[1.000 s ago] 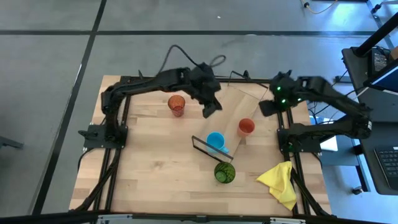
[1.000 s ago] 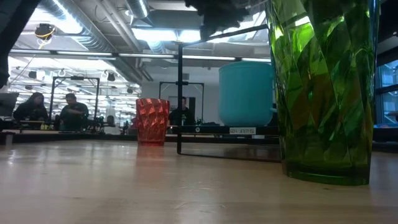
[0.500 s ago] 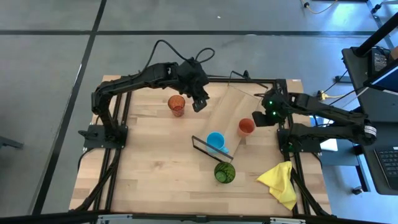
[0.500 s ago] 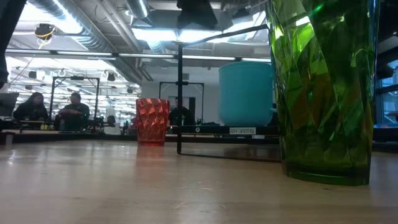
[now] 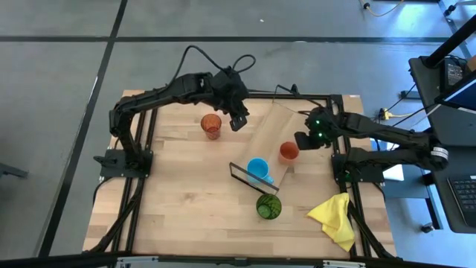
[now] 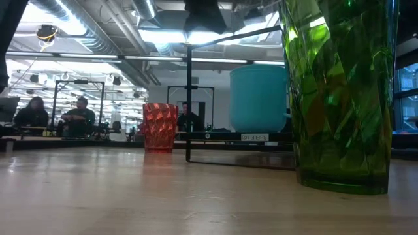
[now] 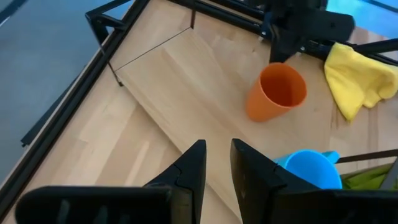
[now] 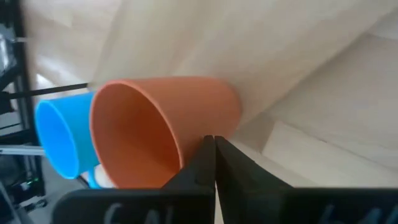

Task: Stack small to large cups/mugs on shelf
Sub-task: Adjust the orange cup

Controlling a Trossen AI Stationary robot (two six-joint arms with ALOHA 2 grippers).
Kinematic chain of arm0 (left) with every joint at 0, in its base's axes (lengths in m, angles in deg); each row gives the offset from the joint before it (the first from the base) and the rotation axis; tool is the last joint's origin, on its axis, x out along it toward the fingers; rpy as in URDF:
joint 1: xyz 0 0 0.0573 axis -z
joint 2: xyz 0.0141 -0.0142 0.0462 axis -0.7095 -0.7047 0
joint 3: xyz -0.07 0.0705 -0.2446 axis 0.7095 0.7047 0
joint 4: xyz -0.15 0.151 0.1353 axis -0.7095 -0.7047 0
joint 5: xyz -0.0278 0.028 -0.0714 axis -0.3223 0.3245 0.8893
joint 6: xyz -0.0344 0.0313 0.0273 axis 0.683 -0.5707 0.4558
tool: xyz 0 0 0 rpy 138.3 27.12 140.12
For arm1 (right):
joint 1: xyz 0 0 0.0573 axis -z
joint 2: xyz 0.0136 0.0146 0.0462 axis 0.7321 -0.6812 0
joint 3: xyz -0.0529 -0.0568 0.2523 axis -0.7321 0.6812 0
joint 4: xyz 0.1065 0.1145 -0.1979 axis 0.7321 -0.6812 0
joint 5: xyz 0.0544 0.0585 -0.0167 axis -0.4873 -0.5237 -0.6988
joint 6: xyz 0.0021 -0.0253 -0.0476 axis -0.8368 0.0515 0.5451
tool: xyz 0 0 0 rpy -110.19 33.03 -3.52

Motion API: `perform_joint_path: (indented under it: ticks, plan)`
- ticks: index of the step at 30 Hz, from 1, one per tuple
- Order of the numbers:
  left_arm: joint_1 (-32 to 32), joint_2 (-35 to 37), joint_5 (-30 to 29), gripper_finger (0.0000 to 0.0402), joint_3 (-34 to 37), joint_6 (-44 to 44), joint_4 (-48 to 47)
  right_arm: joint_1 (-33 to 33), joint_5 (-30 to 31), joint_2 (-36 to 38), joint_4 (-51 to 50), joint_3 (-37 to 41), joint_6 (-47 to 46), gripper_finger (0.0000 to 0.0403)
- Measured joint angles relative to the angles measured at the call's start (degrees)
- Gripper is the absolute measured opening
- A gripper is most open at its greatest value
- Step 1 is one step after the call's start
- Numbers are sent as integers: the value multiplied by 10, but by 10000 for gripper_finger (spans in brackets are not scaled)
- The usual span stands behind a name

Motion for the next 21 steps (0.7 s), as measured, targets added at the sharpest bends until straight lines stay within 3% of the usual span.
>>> perform_joint_path:
  ticks: [7,15,21]
  plan:
    - [-14,0,0,68,0,0,0,-20,-29,-38,37,0,-4,0]
    - [-18,0,0,68,0,-1,0,-51,-33,-79,147,0,-36,2]
    - [-18,0,1,68,0,-1,0,-53,-31,-97,153,0,-38,3]
